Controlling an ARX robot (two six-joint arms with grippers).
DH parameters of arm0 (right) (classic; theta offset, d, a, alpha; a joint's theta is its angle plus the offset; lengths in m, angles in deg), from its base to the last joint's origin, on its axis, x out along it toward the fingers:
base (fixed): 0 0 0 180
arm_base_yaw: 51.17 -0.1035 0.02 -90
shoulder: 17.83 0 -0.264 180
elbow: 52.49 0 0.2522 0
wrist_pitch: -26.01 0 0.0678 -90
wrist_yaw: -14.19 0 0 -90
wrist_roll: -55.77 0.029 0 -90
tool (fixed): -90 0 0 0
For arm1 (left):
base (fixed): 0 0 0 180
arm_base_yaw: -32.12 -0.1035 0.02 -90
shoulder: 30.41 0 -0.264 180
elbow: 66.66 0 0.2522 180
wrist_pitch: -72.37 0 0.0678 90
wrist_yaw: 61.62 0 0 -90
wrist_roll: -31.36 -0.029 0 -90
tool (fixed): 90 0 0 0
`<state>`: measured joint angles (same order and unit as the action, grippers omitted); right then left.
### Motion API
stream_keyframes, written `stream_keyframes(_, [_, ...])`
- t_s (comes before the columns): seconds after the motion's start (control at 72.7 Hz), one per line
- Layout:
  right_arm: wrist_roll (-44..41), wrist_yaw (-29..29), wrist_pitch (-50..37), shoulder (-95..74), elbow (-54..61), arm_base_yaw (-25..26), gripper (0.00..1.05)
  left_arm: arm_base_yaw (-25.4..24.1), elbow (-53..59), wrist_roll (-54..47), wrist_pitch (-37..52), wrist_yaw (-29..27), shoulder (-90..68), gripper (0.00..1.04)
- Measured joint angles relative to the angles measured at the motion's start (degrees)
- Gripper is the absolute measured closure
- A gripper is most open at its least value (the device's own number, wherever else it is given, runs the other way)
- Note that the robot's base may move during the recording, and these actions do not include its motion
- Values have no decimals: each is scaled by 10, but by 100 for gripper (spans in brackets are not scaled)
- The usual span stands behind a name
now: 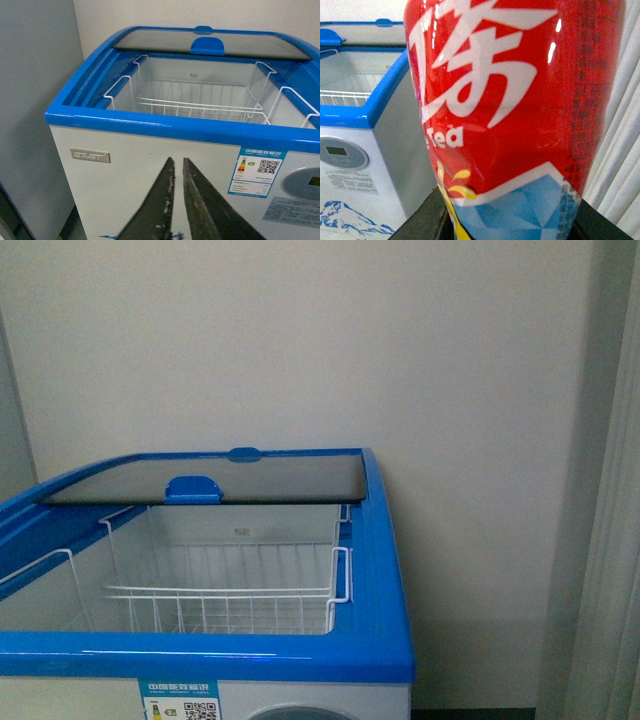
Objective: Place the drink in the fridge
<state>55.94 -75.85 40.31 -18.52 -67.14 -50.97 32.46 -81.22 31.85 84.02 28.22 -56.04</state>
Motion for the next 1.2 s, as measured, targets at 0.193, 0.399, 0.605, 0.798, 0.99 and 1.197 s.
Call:
stream_keyframes(0.193, [0, 0, 0, 0, 0, 0, 68, -1, 0, -1, -54, 2, 56, 102])
stream_keyframes(0.399, [0, 0, 0, 0, 0, 0, 68, -1, 0, -2, -94, 2, 96, 102])
stream_keyframes(0.605, [0, 0, 0, 0, 0, 0, 68, -1, 0, -2, -137, 2, 139, 102])
stream_keyframes(0.798, [0, 0, 0, 0, 0, 0, 68, -1, 0, -2, -236, 2, 220, 102])
stream_keyframes(0.99, [0, -2, 0, 0, 0, 0, 68, -1, 0, -2, -252, 2, 252, 102])
stream_keyframes(1.197, [0, 0, 0, 0, 0, 0, 68, -1, 0, -2, -253, 2, 253, 101])
